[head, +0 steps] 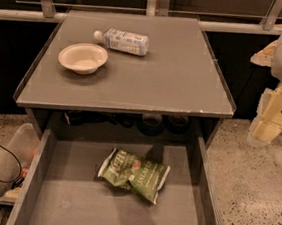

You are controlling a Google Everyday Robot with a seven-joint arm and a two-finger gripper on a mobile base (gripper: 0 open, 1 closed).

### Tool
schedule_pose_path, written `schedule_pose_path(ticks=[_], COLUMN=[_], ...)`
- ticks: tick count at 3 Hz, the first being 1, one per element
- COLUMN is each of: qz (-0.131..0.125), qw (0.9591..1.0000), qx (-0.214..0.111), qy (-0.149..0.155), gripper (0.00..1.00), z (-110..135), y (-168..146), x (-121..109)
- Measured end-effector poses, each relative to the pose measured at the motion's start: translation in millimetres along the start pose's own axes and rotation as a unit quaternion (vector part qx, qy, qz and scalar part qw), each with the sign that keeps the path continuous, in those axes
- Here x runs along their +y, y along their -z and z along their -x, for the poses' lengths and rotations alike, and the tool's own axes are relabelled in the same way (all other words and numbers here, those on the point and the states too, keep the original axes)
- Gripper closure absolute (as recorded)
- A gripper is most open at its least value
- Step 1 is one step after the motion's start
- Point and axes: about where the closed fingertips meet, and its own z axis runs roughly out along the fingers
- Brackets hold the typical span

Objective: Pick green jalapeno chip bag from top drawer and place on counter

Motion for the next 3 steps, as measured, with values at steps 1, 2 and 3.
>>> schedule_pose_path(ticks=[1,2,3], qz=[-0.006,-0.003,0.004], qw=[1.0,0.9992,0.9946], qx=[-0.003,-0.039,-0.102], qy=[-0.001,0.007,0.021], gripper=[0.0,0.0,0.0], z=[1.1,2.6,9.6], y=[0.9,-11.6,-33.7], x=[0.5,18.0,50.1])
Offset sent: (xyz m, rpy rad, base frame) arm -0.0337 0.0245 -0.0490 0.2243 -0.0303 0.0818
